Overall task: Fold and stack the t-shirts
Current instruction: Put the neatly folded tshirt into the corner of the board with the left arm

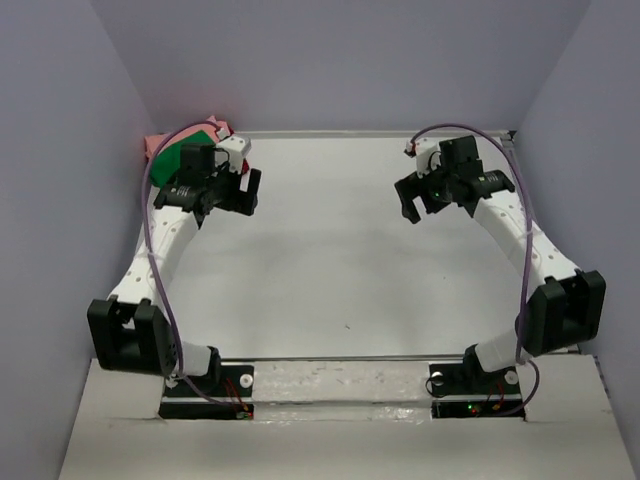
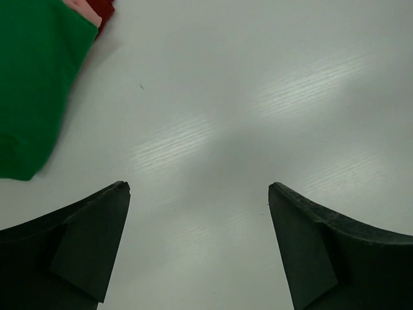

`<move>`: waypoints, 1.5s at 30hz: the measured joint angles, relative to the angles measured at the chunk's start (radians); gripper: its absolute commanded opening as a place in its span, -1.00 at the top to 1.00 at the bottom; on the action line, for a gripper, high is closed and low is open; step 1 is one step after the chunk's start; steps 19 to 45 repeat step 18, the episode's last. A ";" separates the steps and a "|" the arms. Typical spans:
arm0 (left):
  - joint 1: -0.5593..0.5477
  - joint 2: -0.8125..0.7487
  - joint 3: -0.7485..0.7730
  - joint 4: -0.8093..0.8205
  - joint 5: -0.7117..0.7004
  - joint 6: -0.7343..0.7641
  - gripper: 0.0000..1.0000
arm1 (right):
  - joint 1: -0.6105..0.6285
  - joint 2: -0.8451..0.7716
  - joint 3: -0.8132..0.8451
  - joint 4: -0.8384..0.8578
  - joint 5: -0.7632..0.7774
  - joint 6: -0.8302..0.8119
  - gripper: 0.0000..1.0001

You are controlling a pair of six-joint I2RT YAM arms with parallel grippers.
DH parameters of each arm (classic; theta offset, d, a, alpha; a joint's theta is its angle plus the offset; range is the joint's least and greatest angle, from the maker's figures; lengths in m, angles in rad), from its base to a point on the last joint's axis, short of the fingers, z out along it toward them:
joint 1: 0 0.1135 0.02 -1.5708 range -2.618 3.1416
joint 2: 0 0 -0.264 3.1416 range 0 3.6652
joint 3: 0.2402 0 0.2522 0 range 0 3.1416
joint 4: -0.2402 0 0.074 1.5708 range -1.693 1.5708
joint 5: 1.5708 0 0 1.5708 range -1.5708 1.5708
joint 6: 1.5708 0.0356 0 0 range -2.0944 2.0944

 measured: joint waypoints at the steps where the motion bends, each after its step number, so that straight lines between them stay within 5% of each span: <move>1: 0.001 -0.048 -0.034 0.014 -0.001 -0.003 -0.98 | -0.008 -0.033 -0.013 0.006 0.008 0.006 -0.99; 9: 0.009 -0.288 -0.161 0.167 -0.023 -0.016 -0.98 | -0.031 -0.161 -0.164 0.026 0.084 0.045 -0.99; 18: 0.018 -0.287 -0.222 0.195 -0.028 -0.026 -0.98 | -0.052 -0.281 -0.277 0.043 0.126 0.048 -0.99; 45: 0.018 -0.287 -0.222 0.195 -0.028 -0.026 -0.98 | -0.052 -0.281 -0.277 0.043 0.126 0.048 -0.99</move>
